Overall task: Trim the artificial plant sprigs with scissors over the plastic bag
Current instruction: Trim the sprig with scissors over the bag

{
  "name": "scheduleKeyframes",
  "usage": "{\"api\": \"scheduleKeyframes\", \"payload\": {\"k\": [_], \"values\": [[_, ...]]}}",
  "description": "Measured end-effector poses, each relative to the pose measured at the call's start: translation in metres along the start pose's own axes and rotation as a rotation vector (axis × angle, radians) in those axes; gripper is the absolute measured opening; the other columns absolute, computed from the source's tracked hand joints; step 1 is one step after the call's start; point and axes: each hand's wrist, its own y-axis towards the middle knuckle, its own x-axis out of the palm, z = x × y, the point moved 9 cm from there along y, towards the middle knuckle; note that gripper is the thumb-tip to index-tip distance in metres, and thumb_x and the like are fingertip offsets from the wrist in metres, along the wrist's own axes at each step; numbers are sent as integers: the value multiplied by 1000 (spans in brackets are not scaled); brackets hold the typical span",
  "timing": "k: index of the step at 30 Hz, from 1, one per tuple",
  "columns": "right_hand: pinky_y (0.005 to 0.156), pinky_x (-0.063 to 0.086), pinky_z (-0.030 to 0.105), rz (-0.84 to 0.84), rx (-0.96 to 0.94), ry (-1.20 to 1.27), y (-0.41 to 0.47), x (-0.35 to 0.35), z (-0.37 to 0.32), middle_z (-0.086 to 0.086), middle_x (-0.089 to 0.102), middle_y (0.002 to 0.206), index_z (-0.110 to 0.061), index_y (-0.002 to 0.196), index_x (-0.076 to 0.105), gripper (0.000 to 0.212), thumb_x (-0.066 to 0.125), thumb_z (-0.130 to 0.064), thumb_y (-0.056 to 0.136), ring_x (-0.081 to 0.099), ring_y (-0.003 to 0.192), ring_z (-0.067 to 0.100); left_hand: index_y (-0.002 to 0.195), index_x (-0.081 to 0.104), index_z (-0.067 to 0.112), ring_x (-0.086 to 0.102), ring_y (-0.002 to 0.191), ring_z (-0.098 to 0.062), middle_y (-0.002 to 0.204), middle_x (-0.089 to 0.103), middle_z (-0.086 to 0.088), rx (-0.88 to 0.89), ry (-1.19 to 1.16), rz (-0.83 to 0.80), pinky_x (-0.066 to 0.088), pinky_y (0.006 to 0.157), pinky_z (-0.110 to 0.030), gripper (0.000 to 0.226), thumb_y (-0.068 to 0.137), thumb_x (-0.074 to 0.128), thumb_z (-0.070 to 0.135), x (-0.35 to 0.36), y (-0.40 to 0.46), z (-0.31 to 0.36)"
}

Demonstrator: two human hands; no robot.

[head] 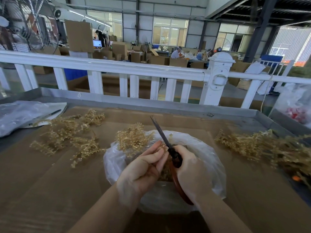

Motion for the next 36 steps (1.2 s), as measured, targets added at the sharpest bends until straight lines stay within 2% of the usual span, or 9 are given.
{"api": "scheduleKeyframes", "payload": {"k": [5,7,11,15,19,23,27,30,36], "values": [[64,40,2,-57,-20,22,4,2,0,-17,63,76,-26,96,67,9,66,-25,87,57,73,-10,82,73,-3,72,73,-30,92,71,-25,27,-8,8,60,59,-37,30,60,57,-15,-2,1,-1],[68,45,7,-99,-7,39,6,4,3,-14,67,82,-25,97,69,10,66,-24,88,61,78,-4,88,71,-1,72,73,-28,85,72,-21,67,28,13,60,59,-36,35,60,57,-15,-5,3,1],[77,54,29,-177,45,111,6,5,8,-8,71,85,-23,100,69,15,68,-19,86,66,83,6,93,70,2,71,65,-19,63,66,-7,181,131,44,60,60,-30,42,57,58,-16,-9,4,7],[70,54,32,-163,82,150,0,1,10,-7,67,73,-25,87,66,8,68,-18,83,64,72,6,91,71,6,72,67,-16,69,71,-6,242,162,91,56,56,-22,42,60,58,-19,-14,3,15],[62,45,18,-214,110,96,-4,3,12,-9,62,69,-25,82,60,17,67,-40,84,58,68,3,92,70,6,71,66,-13,68,71,-4,290,176,81,56,56,-20,45,56,58,-19,-8,1,27],[61,40,10,-204,63,15,-8,1,6,-11,61,70,-28,81,57,22,62,-50,84,57,71,-2,97,68,6,70,65,-12,69,70,-3,325,221,86,56,57,-19,42,75,50,-25,-8,0,36],[62,37,10,-125,-39,-147,-13,-1,-5,-14,57,75,-33,90,54,25,57,-56,82,52,76,0,100,65,1,70,69,-14,76,71,-8,366,223,96,58,64,-21,39,78,47,-26,-9,-1,43],[62,32,7,-75,-95,-180,-17,-3,-14,-18,51,74,-36,92,51,24,56,-57,82,46,75,-2,99,63,-1,70,64,-14,71,71,-7,394,226,111,58,64,-23,35,78,47,-25,-9,-3,45],[60,34,10,-158,-137,-242,-16,8,-18,-15,53,77,-37,93,49,28,49,-62,83,49,76,1,100,65,3,70,67,-17,75,70,-9,347,191,158,59,64,-26,35,83,46,-21,-17,4,45]]}}
